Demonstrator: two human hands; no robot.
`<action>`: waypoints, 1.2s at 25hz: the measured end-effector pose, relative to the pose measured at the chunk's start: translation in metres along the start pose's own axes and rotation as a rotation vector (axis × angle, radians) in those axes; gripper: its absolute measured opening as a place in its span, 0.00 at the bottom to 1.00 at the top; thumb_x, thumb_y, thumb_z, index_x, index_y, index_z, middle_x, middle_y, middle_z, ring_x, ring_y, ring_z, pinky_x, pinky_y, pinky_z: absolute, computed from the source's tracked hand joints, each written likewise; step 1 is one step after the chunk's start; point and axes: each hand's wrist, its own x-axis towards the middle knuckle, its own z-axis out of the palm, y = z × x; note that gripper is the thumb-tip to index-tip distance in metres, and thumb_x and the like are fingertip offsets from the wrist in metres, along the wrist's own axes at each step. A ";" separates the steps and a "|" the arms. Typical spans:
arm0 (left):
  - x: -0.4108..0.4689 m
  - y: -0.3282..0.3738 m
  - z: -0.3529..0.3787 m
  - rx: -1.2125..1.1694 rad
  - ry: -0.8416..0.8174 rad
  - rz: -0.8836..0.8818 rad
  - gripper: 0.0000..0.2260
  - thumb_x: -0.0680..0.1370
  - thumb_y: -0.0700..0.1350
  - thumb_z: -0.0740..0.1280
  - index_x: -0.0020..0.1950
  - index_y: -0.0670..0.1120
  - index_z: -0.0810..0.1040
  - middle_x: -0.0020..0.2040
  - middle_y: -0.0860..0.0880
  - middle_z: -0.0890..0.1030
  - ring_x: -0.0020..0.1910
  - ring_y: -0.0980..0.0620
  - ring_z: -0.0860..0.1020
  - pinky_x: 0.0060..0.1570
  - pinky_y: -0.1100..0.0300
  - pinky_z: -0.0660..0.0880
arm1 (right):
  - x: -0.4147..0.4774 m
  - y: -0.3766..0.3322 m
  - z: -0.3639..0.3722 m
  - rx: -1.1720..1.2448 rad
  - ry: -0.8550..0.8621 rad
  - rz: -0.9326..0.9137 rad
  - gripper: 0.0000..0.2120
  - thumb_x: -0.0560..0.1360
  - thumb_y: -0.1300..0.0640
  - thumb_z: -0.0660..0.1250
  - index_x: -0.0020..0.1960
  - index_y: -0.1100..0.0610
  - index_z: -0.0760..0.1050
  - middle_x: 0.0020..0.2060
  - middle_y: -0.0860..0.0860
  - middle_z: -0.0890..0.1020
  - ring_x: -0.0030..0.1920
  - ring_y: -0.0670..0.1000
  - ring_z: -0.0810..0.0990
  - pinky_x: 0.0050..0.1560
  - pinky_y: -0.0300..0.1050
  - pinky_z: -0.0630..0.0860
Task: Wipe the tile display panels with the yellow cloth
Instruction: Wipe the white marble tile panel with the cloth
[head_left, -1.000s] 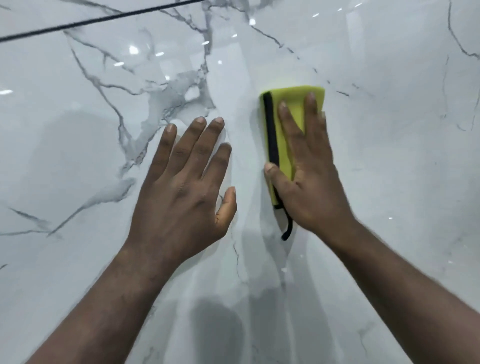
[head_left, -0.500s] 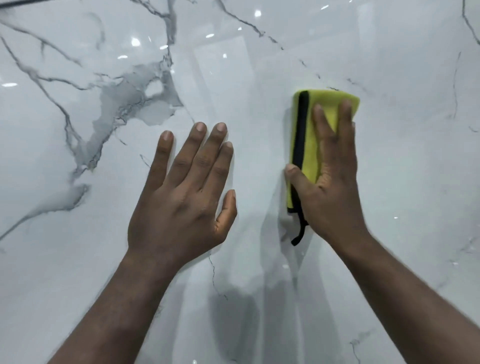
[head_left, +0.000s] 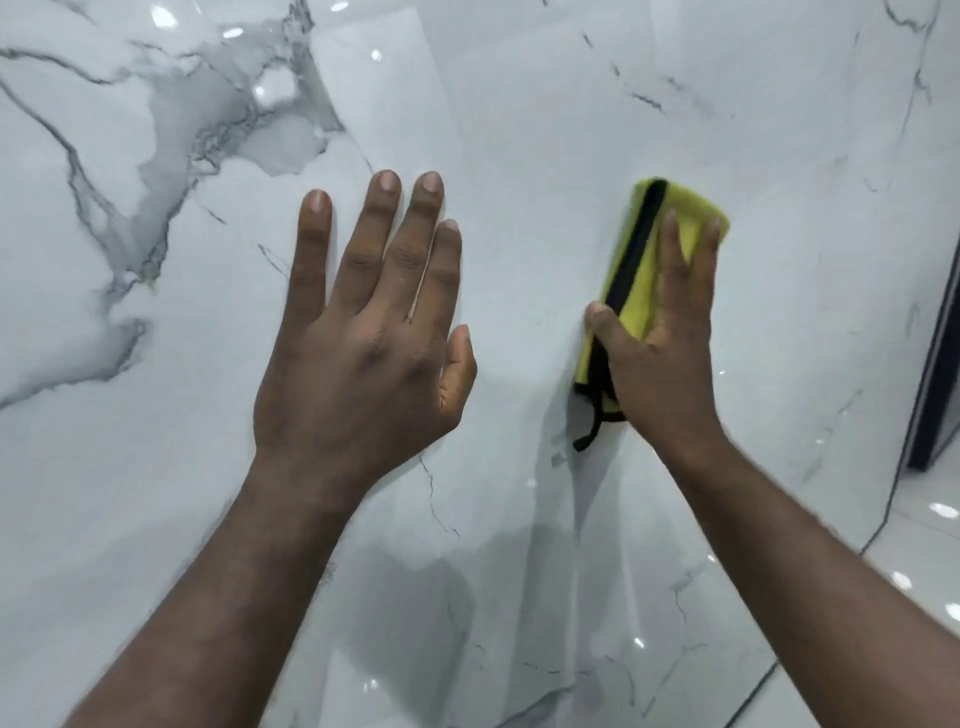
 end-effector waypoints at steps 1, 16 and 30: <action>0.000 0.000 0.000 -0.002 -0.002 0.000 0.28 0.86 0.49 0.57 0.83 0.37 0.66 0.87 0.38 0.60 0.86 0.36 0.57 0.83 0.30 0.53 | -0.011 0.008 0.000 0.004 0.021 0.152 0.43 0.82 0.52 0.70 0.87 0.41 0.48 0.86 0.46 0.38 0.84 0.42 0.41 0.84 0.49 0.51; 0.010 0.014 -0.006 -0.059 0.010 -0.102 0.28 0.83 0.52 0.64 0.79 0.38 0.72 0.85 0.39 0.65 0.85 0.37 0.61 0.84 0.32 0.51 | -0.028 0.007 -0.013 -0.029 -0.222 -0.129 0.45 0.82 0.52 0.72 0.85 0.35 0.45 0.83 0.37 0.34 0.85 0.43 0.38 0.84 0.54 0.57; 0.102 0.096 0.024 0.063 0.022 -0.180 0.29 0.84 0.53 0.64 0.81 0.38 0.71 0.87 0.41 0.60 0.87 0.41 0.57 0.85 0.35 0.51 | 0.147 0.021 -0.081 -0.083 -0.175 -0.393 0.39 0.83 0.50 0.69 0.85 0.37 0.50 0.85 0.38 0.37 0.85 0.45 0.40 0.72 0.32 0.48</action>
